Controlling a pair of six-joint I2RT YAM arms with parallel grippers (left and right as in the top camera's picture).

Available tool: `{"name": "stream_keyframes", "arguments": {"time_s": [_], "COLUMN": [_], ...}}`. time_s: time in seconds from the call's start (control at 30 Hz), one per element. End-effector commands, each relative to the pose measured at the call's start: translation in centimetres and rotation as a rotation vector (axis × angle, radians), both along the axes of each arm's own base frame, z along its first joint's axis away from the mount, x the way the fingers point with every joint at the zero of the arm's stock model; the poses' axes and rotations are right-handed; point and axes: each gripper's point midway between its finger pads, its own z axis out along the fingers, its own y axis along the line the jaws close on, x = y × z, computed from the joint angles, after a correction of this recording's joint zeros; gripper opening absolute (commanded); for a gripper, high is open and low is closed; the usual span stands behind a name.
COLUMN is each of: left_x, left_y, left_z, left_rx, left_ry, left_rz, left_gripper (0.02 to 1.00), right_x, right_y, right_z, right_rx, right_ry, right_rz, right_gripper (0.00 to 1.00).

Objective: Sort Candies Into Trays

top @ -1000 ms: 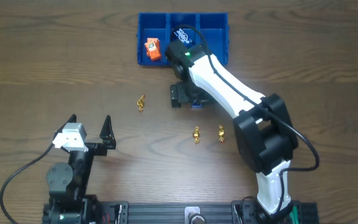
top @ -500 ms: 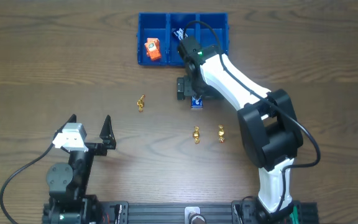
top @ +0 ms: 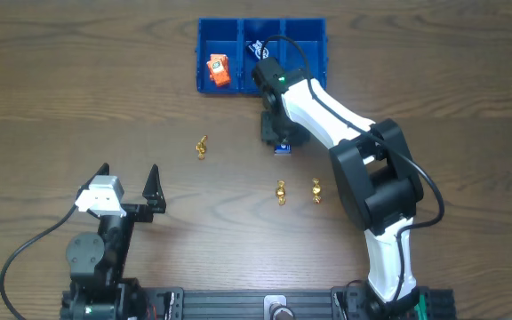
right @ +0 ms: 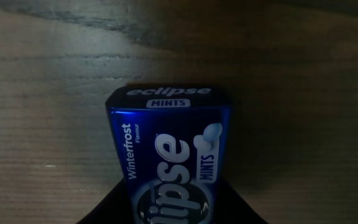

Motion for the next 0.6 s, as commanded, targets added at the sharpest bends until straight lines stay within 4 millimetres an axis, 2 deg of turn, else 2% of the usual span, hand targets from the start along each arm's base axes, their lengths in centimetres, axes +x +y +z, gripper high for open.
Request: {"name": "stream_keyframes", "arguments": {"time_s": [0.03,0.1,0.13,0.27,0.4,0.5,0.6], "left_x": [-0.1,-0.1,-0.1,-0.1,-0.1,-0.1,-0.1], "left_y": [-0.2,-0.2,-0.2,-0.2,-0.2,-0.2,-0.2], "left_z": [-1.7,-1.7,-1.7,-1.7,-1.7,-1.7,-1.7], "left_rx": [0.004,0.004,0.004,0.004,0.004,0.004,0.004], "left_ry": [0.044,0.044,0.044,0.044,0.044,0.044,0.044], "left_rz": [-0.016,-0.017,-0.017,-0.017,-0.017,-0.017,-0.017], "left_gripper": [0.998,0.998,0.998,0.998,0.998,0.998,0.998], "right_x": [0.0,0.2,0.4,1.8,4.4,7.1,10.0], "right_y": [0.6,1.1,1.5,3.3,3.2,3.1,3.2], "right_z": [-0.5,0.8,2.2,9.9,16.3,19.2,20.1], "right_rx": [0.012,0.025,0.038,0.099,0.087,0.111,0.133], "right_ry": [0.009,-0.012,-0.037,-0.194,-0.314,-0.391,-0.449], "right_rz": [0.009,0.016,0.022,0.049,0.03,0.004,-0.023], "right_gripper": [0.261,0.259,0.261,0.257,0.255,0.259,0.257]}}
